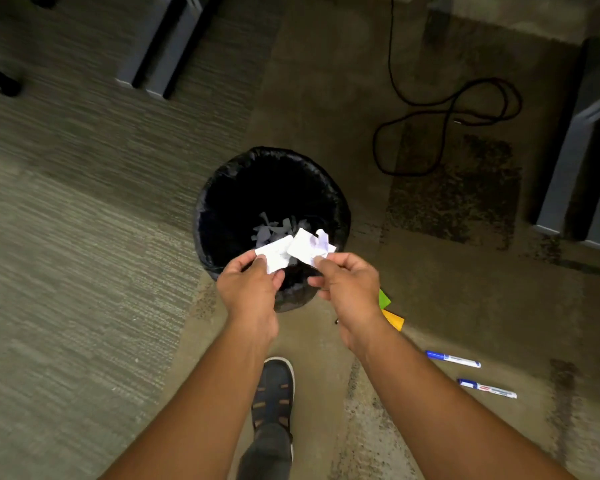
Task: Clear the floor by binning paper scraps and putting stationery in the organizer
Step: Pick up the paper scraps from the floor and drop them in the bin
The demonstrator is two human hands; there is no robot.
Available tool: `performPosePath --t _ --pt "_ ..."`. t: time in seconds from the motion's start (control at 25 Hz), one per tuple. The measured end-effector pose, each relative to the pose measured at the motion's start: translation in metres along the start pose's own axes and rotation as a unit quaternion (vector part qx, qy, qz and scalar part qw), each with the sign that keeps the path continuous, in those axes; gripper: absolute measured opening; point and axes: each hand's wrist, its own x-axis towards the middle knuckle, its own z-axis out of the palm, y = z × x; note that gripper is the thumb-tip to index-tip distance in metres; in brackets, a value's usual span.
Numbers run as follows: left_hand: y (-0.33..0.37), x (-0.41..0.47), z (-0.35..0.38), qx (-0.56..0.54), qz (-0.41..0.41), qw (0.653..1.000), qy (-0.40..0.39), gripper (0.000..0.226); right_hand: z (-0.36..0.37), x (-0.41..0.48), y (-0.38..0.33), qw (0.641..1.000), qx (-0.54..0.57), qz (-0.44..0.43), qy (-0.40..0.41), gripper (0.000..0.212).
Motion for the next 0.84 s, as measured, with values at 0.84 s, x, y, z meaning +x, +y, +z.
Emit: performPosePath --t 0.84 --pt "-0.056 -0.051 0.010 0.099 -0.018 0.981 -0.165 0.016 -0.128 0.014 0.081 0.987 -0.033 0.033 0.153 0.029"
